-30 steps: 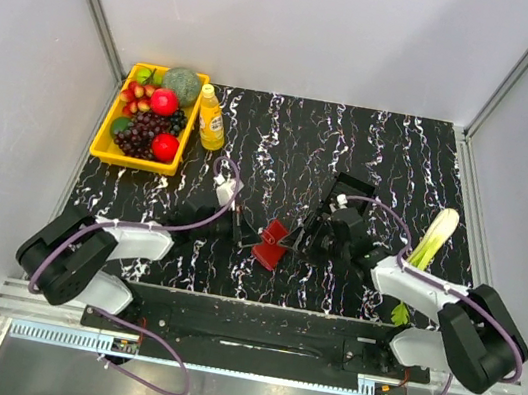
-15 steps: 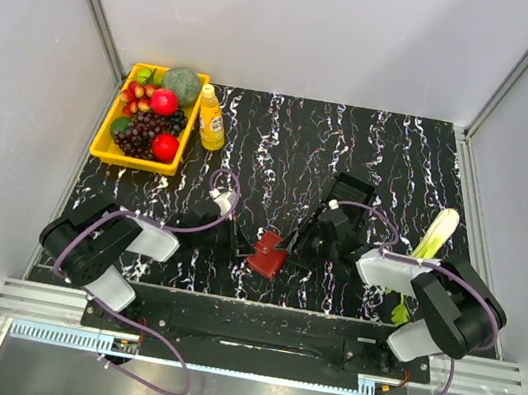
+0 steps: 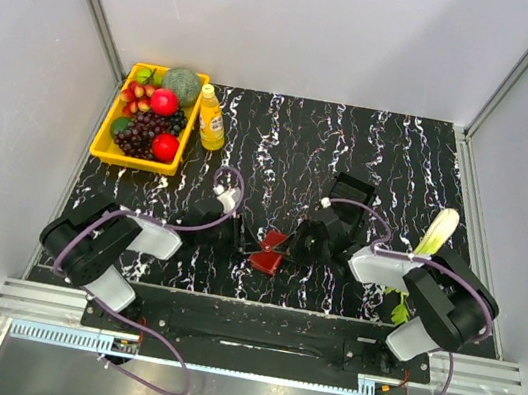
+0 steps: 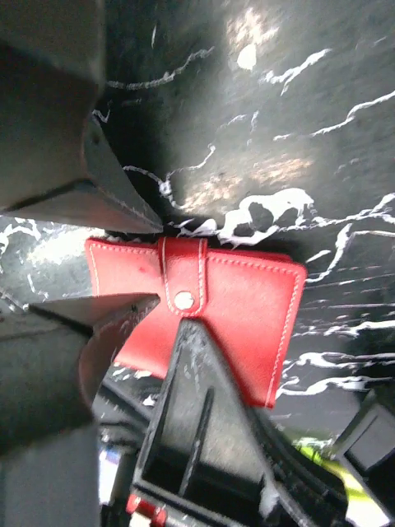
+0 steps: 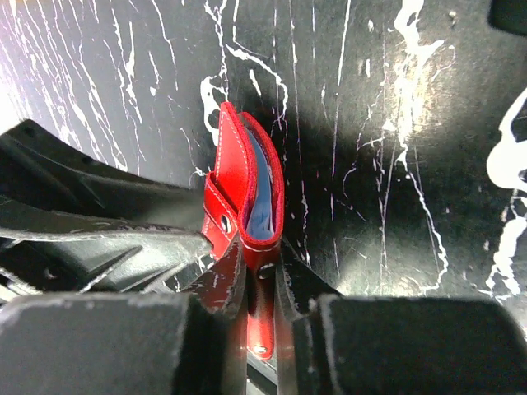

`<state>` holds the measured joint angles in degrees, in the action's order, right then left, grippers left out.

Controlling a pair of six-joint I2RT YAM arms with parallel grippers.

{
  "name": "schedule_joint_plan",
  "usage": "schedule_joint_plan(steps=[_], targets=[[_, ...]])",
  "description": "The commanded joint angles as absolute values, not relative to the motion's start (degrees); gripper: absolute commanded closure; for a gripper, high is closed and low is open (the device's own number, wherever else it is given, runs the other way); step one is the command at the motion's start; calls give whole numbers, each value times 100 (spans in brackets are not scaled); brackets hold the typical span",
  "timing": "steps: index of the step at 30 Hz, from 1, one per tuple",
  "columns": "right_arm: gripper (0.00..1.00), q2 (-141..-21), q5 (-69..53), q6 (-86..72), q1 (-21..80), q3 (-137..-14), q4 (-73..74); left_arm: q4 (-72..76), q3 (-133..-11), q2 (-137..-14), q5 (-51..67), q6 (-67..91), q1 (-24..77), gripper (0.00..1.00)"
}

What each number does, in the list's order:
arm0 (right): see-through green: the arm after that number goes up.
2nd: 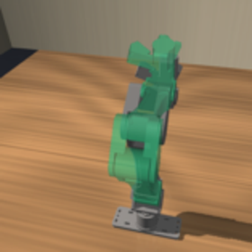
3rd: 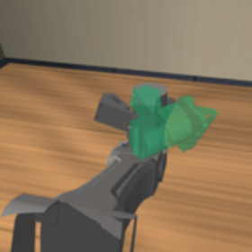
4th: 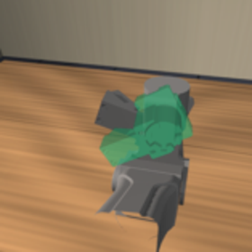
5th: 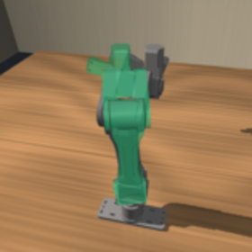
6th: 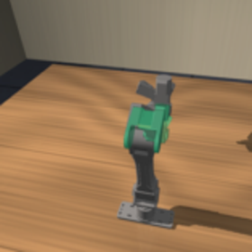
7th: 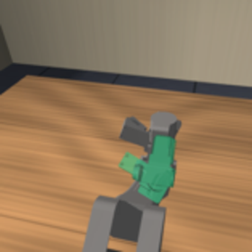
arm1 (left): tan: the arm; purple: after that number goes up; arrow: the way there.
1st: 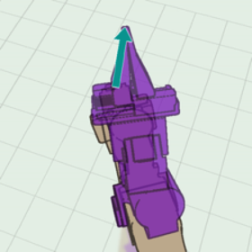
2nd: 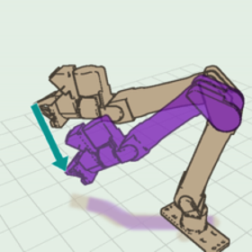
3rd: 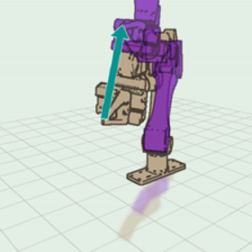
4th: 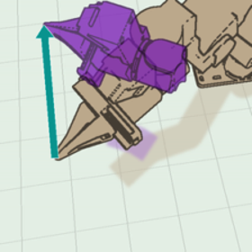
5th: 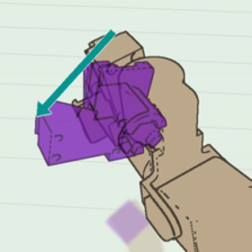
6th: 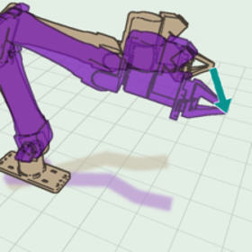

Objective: Put the credit cards into the card holder
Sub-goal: Open the card holder at the center of the board.

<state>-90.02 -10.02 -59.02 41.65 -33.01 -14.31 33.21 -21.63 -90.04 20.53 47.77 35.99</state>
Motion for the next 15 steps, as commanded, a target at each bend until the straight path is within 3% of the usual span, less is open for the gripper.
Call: schedule_joint_plan(steps=[1, 3, 5, 11, 15], targets=[[94, -8596, -650, -5537, 4228, -3401, -923, 1725, -2425, -8440, 916, 4096, 3621, 55], [98, -8578, -694, -5520, 4228, -3419, -879, 1207, -2609, -8026, 468, 3912, 3630, 43], [99, -8569, -712, -5519, 4236, -3454, -835, 959, -2759, -7692, 256, 3632, 3682, 38], [100, -8385, -589, -5669, 4254, -3480, -739, 150, -3436, -7857, -421, 2998, 4183, 50], [100, -8271, -554, -5643, 4254, -3559, -554, 150, -3577, -7963, -676, 2839, 4631, 52]])
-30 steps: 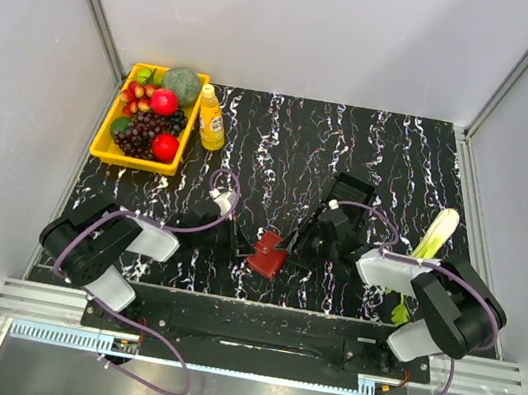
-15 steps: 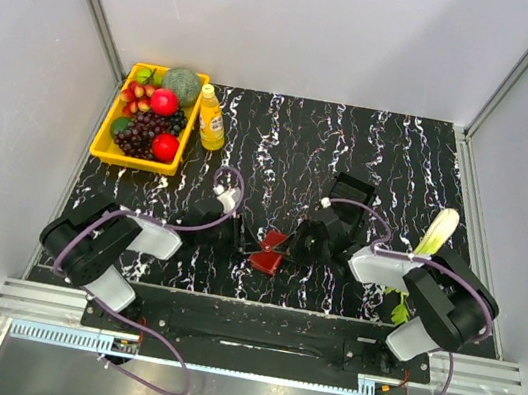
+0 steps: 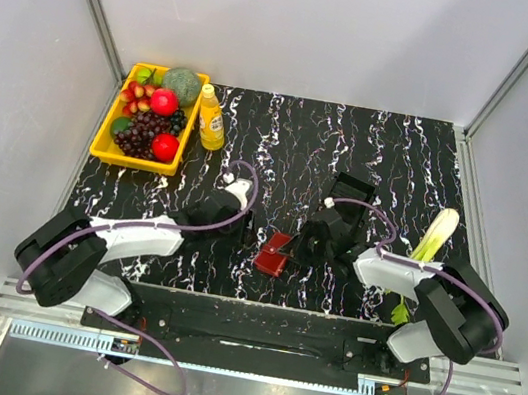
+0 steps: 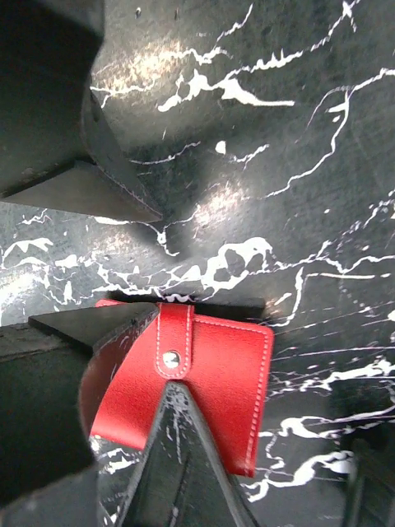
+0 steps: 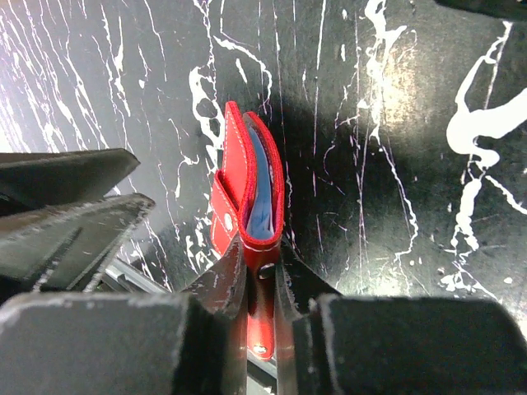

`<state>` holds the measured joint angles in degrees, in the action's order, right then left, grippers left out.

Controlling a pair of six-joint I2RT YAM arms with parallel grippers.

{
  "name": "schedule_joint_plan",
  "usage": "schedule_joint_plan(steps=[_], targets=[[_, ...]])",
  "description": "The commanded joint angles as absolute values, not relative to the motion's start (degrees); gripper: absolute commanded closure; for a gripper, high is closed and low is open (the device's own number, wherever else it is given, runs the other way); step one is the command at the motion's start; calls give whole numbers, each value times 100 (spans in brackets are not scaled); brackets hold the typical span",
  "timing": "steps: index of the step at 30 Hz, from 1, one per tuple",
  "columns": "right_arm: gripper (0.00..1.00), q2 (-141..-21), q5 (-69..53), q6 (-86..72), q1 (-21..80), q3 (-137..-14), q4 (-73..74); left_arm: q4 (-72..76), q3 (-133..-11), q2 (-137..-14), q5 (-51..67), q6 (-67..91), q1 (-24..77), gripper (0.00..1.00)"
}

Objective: Put the credit cards into the card holder
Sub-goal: Open the card holder at the center of the board.

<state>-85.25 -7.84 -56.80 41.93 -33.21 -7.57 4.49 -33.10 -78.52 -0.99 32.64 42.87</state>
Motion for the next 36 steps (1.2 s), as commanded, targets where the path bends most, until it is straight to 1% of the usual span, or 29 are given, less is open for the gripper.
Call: schedule_joint_plan(steps=[1, 4, 8, 11, 15, 24, 26, 29, 31, 35, 36], targets=[[100, -8253, -545, -5651, 4245, -3551, -545, 149, -3629, -8006, -712, 2743, 4710, 53], [100, -8262, -519, -5634, 4245, -3559, -475, 9, -3840, -8156, -1045, 2243, 5009, 55], [100, -8332, -589, -5643, 4263, -3560, -492, 429, -3727, -8244, -1133, 1557, 5290, 55], [100, -8358, -650, -5625, 4245, -3559, -501, 939, -3613, -8349, -1221, 1126, 5484, 54], [100, -8376, -712, -5634, 4254, -3603, -510, 1212, -3700, -8683, -1459, 529, 5739, 51], [99, -8455, -896, -5792, 4263, -3639, -668, 1704, -3858, -9404, -1801, 62, 6099, 51], [98, -8481, -940, -5818, 4254, -3639, -721, 1819, -3858, -9431, -2046, 44, 6309, 51], [99, -8560, -1045, -5801, 4245, -3665, -712, 2038, -3876, -9492, -2057, 61, 6433, 51], [99, -8596, -1133, -5775, 4254, -3691, -756, 2162, -3902, -9658, -2030, 123, 6451, 59], [100, -8736, -1362, -5643, 4254, -3761, -756, 2364, -3920, -9773, -2135, 202, 6565, 81], [100, -8771, -1423, -5625, 4254, -3770, -756, 2425, -3903, -9765, -2188, 211, 6565, 85]])
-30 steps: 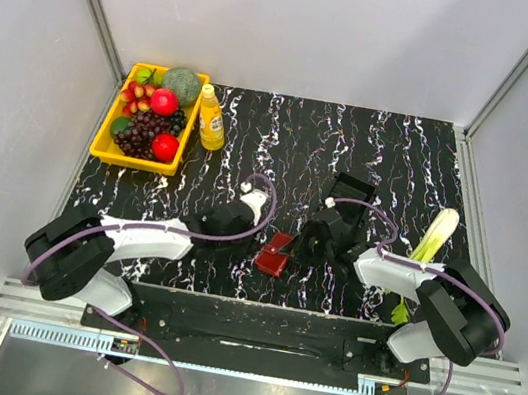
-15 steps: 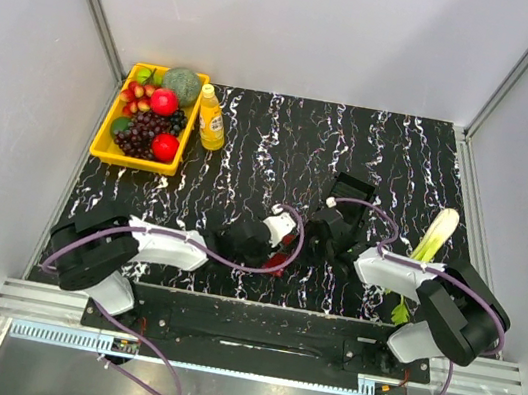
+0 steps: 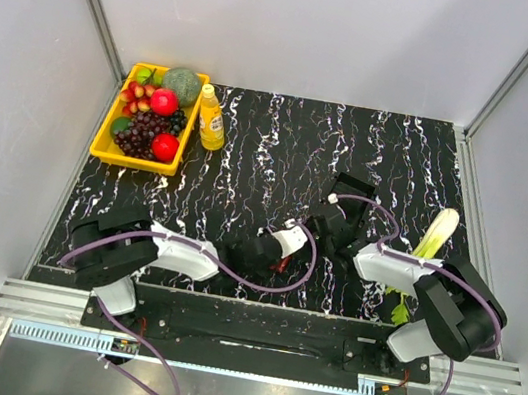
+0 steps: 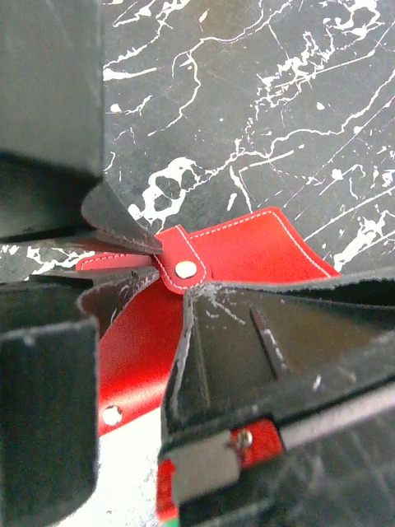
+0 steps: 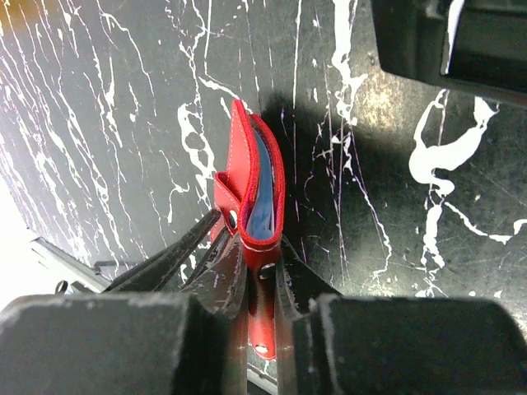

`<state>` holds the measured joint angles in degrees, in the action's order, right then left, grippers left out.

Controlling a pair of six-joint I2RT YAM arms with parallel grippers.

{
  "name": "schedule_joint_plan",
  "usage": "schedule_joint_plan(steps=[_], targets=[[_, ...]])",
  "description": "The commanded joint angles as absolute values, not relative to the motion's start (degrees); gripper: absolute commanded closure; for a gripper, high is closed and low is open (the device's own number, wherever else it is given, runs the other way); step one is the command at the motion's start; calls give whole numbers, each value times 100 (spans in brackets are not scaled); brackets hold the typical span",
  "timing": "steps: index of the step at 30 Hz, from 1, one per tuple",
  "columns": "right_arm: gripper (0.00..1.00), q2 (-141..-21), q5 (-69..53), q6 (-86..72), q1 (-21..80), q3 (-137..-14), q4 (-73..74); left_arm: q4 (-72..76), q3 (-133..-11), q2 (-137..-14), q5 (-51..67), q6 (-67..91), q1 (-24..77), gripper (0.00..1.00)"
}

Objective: Put the credit cards into the card holder
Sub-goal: Open the card holder at the center of the board.

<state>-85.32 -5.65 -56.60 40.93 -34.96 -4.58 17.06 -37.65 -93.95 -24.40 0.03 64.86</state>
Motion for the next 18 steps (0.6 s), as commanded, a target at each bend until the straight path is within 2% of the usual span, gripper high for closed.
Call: schedule_joint_plan(steps=[1, 2, 4, 12, 18], targets=[[100, -8806, -1450, -5616, 4263, -3779, -756, 2461, -3911, -9739, -2275, 246, 6565, 91], [100, -8824, -1468, -5608, 4263, -3788, -747, 2531, -3876, -9695, -2337, 246, 6565, 97], [100, -8842, -1503, -5607, 4263, -3779, -738, 2636, -3832, -9624, -2452, 290, 6565, 100], [100, -8728, -1468, -5528, 4263, -3727, -598, 3041, -3630, -9378, -2584, 588, 6496, 100], [100, -8657, -1485, -5511, 4263, -3665, -606, 3348, -3244, -8966, -2048, 1519, 5785, 100]])
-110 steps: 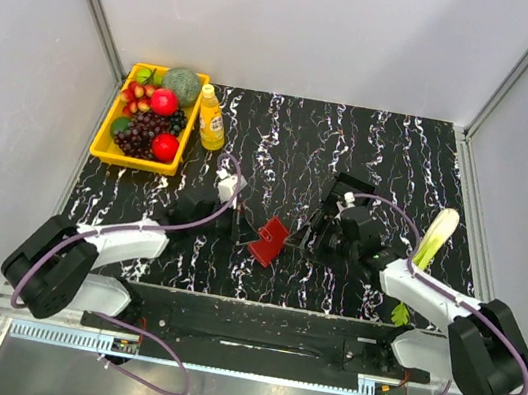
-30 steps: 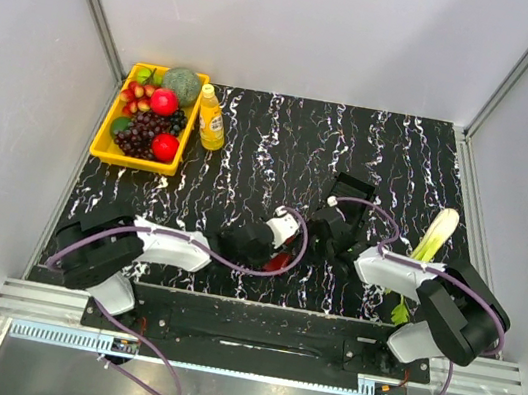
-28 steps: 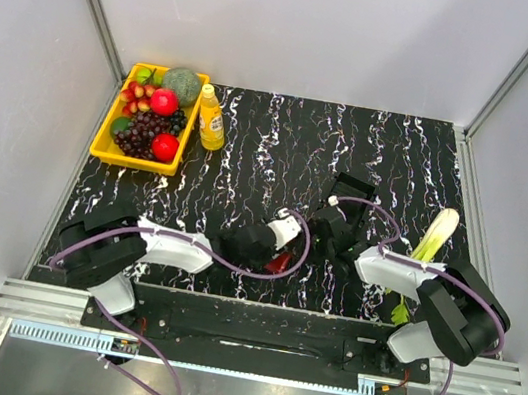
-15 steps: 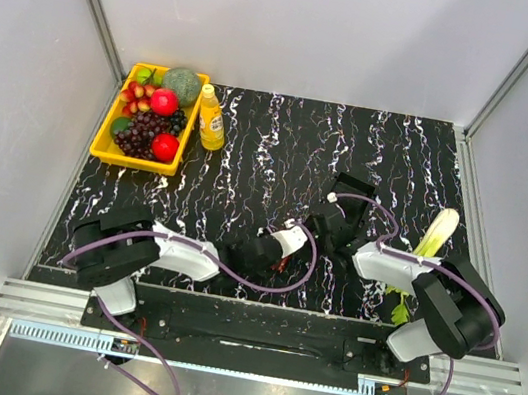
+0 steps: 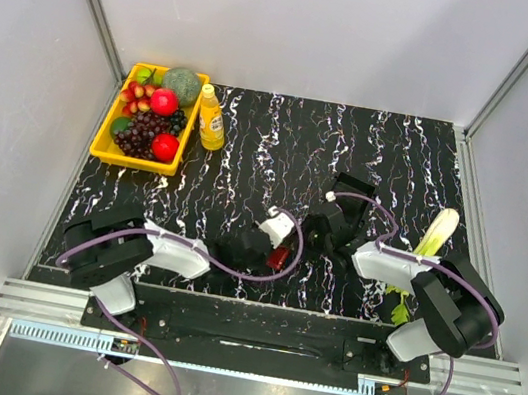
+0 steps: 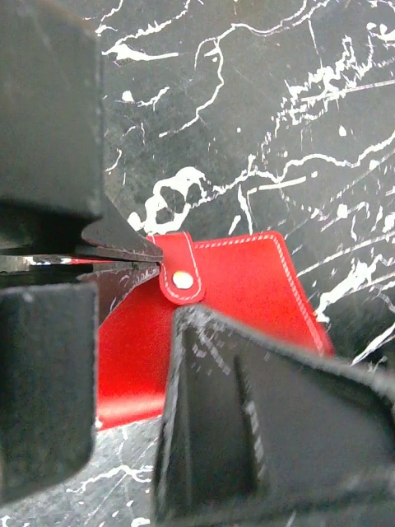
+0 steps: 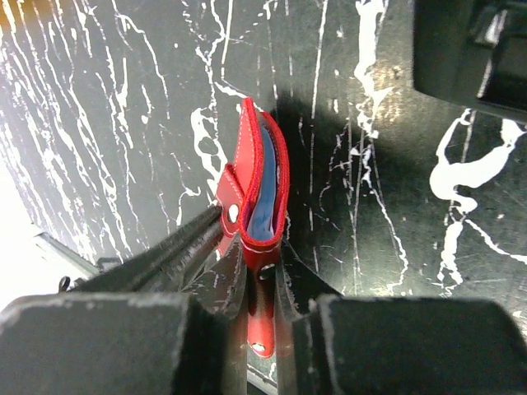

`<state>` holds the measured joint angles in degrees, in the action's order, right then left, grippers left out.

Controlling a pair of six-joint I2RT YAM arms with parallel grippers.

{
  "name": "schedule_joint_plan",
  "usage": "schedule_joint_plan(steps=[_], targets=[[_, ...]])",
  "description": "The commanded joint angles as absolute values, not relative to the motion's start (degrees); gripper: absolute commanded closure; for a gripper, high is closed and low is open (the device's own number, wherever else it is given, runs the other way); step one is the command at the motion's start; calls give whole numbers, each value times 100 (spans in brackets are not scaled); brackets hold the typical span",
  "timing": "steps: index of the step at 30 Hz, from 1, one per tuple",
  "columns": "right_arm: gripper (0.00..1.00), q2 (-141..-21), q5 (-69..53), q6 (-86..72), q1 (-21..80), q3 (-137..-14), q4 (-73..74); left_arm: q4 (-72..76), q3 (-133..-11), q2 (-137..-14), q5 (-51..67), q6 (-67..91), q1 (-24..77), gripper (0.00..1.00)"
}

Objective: Put the credit cards into the card holder
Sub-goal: Open the card holder at the center of the board.

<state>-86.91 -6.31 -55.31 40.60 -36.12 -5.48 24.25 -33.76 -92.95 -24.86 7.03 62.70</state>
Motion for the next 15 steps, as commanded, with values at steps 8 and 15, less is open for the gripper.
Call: schedule_joint_plan(steps=[8, 15], targets=[[100, -8692, -1617, -5379, 4263, -3674, -632, 3419, -3199, -8921, -1381, 2064, 5256, 100], [100, -8675, -1319, -5493, 4272, -3735, -449, 3331, -2998, -8606, -1081, 1821, 5168, 64]])
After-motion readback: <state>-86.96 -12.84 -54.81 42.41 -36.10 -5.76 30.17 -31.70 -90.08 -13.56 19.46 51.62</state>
